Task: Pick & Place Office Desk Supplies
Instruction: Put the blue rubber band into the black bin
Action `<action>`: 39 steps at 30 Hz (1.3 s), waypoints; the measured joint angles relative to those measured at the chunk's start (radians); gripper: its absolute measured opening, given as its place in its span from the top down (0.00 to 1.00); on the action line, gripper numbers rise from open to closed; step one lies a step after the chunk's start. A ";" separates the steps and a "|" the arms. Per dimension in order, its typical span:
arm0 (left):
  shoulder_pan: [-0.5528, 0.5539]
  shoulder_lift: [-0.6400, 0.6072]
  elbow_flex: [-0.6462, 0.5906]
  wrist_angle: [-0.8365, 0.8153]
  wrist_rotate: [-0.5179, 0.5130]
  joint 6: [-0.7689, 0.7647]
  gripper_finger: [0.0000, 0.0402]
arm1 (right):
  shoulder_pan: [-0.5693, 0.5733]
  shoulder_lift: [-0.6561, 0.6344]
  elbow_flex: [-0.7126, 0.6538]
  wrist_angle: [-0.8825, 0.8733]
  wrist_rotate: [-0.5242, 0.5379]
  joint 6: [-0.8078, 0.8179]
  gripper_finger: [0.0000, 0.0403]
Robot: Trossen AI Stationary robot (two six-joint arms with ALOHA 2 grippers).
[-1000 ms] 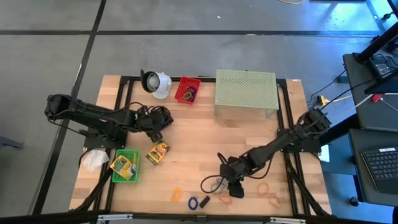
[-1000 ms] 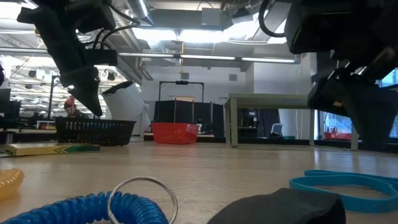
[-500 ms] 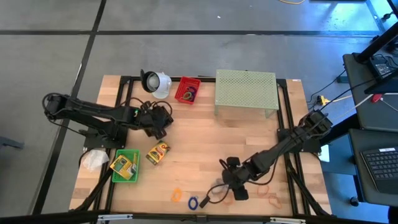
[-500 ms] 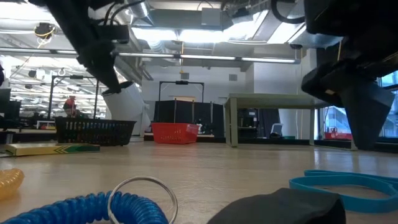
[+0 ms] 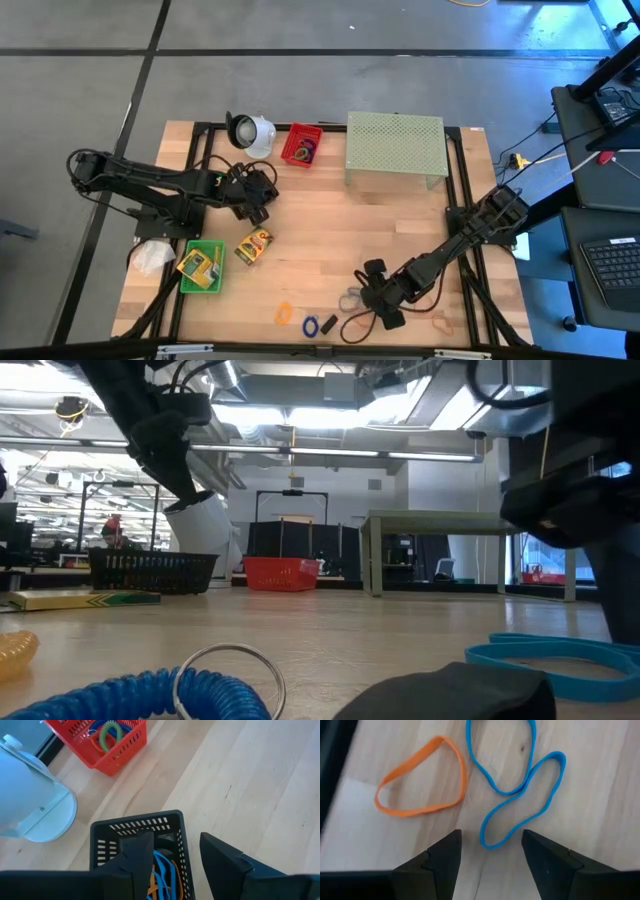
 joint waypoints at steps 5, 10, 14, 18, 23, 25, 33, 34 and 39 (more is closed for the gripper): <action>0.000 0.000 0.000 0.000 0.000 0.000 0.62 | 0.016 0.002 0.000 0.000 0.082 -0.020 0.52; 0.000 0.000 0.000 0.000 0.001 0.000 0.62 | 0.022 0.002 -0.001 0.001 0.101 -0.029 0.67; 0.000 0.000 0.000 0.000 0.001 0.000 0.62 | 0.022 0.003 -0.001 -0.001 0.100 -0.029 0.83; 0.000 0.000 0.000 0.000 0.001 0.002 0.62 | 0.021 0.003 -0.001 -0.005 0.099 -0.020 0.97; 0.000 0.000 0.000 0.002 0.000 0.024 0.62 | 0.018 0.002 0.030 -0.064 0.105 -0.012 0.95; 0.000 0.000 0.000 0.005 0.001 0.026 0.63 | 0.007 -0.005 0.056 -0.117 0.118 -0.028 0.95; -0.009 0.000 0.000 0.140 0.009 0.123 0.64 | -0.072 -0.052 0.224 -0.359 0.396 -0.098 0.98; -0.019 0.000 0.000 0.176 0.009 0.153 0.64 | -0.085 -0.053 0.247 -0.359 0.432 -0.125 0.97; -0.082 0.000 0.000 0.339 0.061 0.335 0.65 | -0.158 -0.052 0.363 -0.346 0.567 -0.243 0.96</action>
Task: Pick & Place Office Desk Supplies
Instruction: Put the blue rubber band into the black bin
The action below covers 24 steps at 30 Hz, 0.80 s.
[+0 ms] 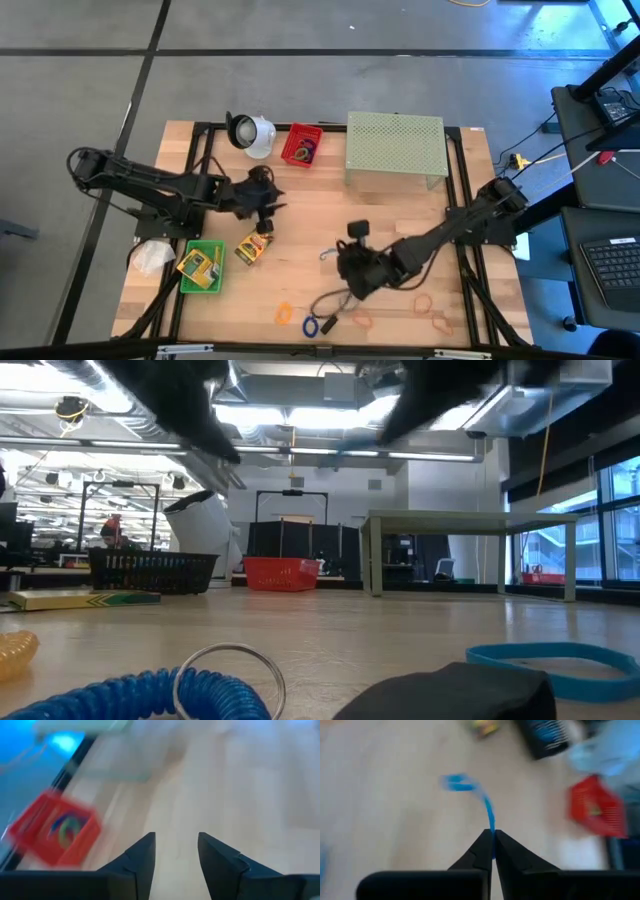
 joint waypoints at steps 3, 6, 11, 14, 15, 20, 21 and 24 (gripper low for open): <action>-0.052 0.000 0.000 0.072 0.054 0.108 0.65 | -0.044 0.000 0.070 0.000 0.078 -0.018 0.96; -0.112 0.000 0.000 0.122 0.085 0.213 0.65 | -0.087 -0.001 0.132 0.004 0.078 -0.035 0.96; -0.186 0.000 0.000 0.226 0.066 0.272 0.65 | -0.143 -0.001 0.204 0.062 0.030 -0.082 0.96; -0.205 0.000 0.000 0.296 0.060 0.260 0.63 | -0.165 -0.001 0.216 0.142 -0.022 -0.166 0.96; -0.210 0.000 0.000 0.312 0.059 0.259 0.62 | -0.171 -0.001 0.216 0.171 -0.040 -0.194 0.96; -0.227 0.000 0.000 0.355 0.060 0.218 0.54 | -0.192 -0.001 0.217 0.233 -0.112 -0.298 0.96; -0.227 0.000 0.000 0.359 0.060 0.202 0.52 | -0.195 -0.001 0.217 0.236 -0.114 -0.314 0.96; -0.224 0.000 0.000 0.392 0.058 0.142 0.48 | -0.202 -0.001 0.217 0.246 -0.114 -0.355 0.96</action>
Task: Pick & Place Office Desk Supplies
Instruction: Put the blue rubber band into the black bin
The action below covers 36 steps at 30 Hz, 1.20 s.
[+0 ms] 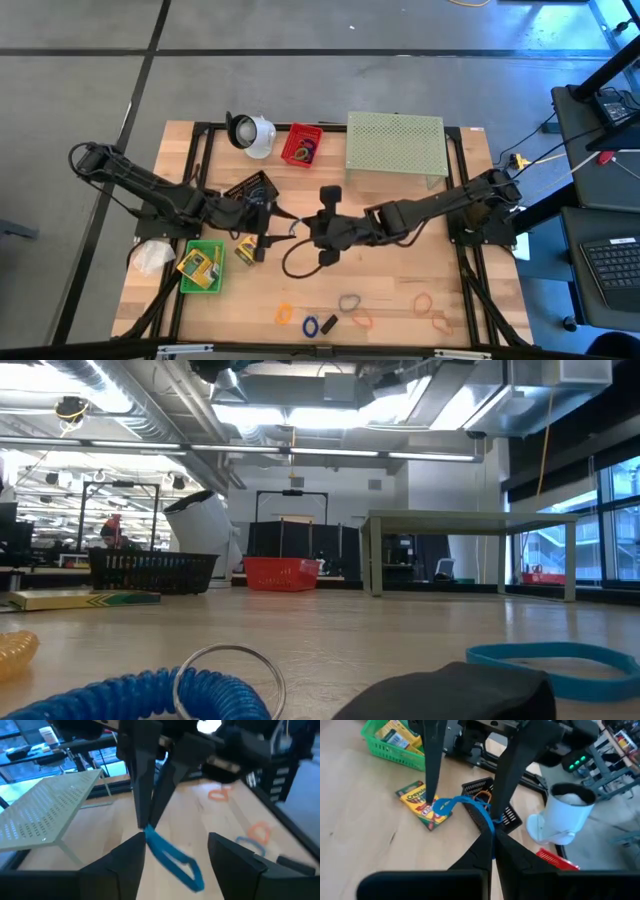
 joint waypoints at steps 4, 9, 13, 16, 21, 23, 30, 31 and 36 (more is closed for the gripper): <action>0.012 0.000 0.000 0.015 -0.004 -0.063 0.46 | -0.007 0.000 0.000 0.025 -0.002 -0.045 0.96; 0.013 0.000 0.000 0.010 -0.077 -0.123 0.54 | -0.007 0.000 0.000 0.042 -0.003 -0.090 0.96; 0.013 0.000 0.000 0.006 -0.103 -0.129 0.66 | -0.007 0.000 0.000 0.046 -0.003 -0.094 0.96; 0.013 0.000 0.000 0.005 -0.103 -0.129 0.78 | -0.007 0.000 0.000 0.046 -0.003 -0.094 0.96; 0.013 0.000 0.000 0.005 -0.103 -0.128 0.97 | -0.007 0.000 0.000 0.046 -0.003 -0.086 0.96; 0.013 0.000 0.000 0.003 -0.103 -0.128 0.98 | -0.007 0.000 0.000 0.045 -0.020 -0.061 0.96; 0.013 0.001 0.000 -0.015 -0.082 -0.145 0.99 | -0.018 0.000 0.000 0.037 -0.122 0.029 0.80; 0.013 0.001 0.000 -0.026 -0.084 -0.149 0.99 | -0.018 0.000 0.000 0.033 -0.131 0.045 0.76; 0.013 0.001 0.000 -0.118 -0.124 -0.171 0.99 | -0.017 0.000 0.000 -0.003 -0.127 0.079 0.57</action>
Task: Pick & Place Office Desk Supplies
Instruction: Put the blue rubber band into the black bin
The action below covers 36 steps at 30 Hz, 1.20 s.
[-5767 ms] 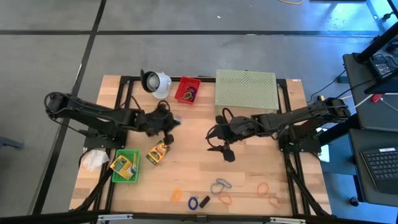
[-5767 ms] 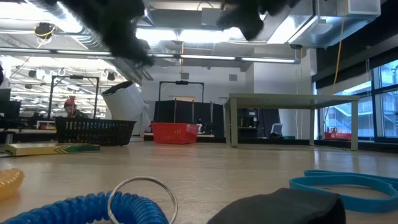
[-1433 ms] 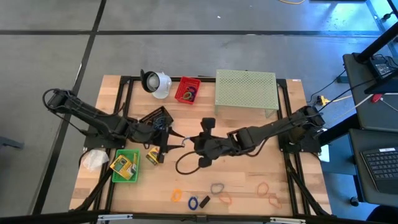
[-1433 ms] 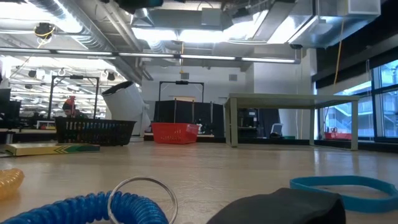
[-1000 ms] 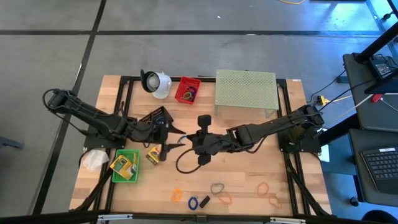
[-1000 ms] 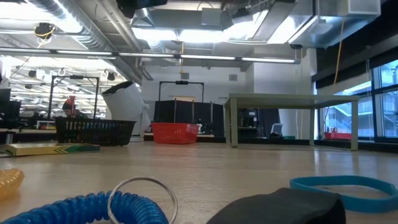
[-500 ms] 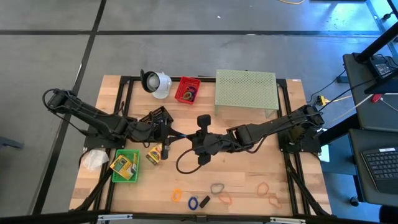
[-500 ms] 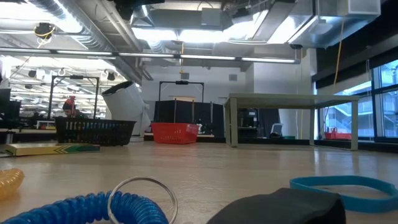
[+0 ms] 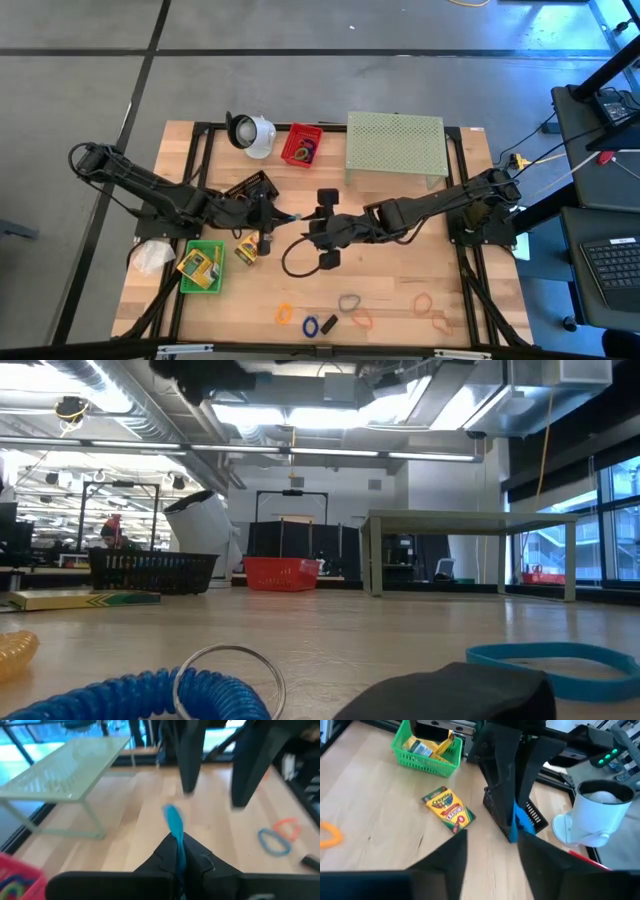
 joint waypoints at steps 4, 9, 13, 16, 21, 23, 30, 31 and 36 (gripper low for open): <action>0.009 0.000 0.000 -0.088 -0.032 -0.022 0.99 | 0.007 0.000 0.000 -0.038 0.001 0.014 0.44; 0.060 0.000 0.000 -0.228 -0.050 -0.092 0.99 | 0.019 0.000 0.000 -0.130 -0.025 0.149 0.35; 0.127 0.000 0.000 -0.368 -0.049 -0.140 0.99 | 0.024 0.000 0.000 -0.220 -0.115 0.319 0.34; 0.188 0.000 0.000 -0.467 -0.044 -0.167 0.99 | 0.024 0.000 0.000 -0.279 -0.177 0.447 0.34; 0.291 0.000 -0.019 -0.538 0.032 -0.202 0.99 | 0.044 0.005 0.000 -0.331 -0.198 0.608 0.34; 0.321 0.000 -0.045 -0.541 0.076 -0.202 0.99 | 0.064 0.008 0.000 -0.350 -0.199 0.648 0.34; 0.381 0.000 -0.157 -0.536 0.127 -0.257 0.99 | 0.149 0.032 0.002 -0.363 -0.199 0.765 0.34; 0.384 0.000 -0.164 -0.538 0.120 -0.263 0.99 | 0.161 0.038 0.001 -0.371 -0.192 0.780 0.34; 0.388 0.000 -0.172 -0.536 0.101 -0.263 0.98 | 0.206 0.077 0.000 -0.383 -0.188 0.883 0.34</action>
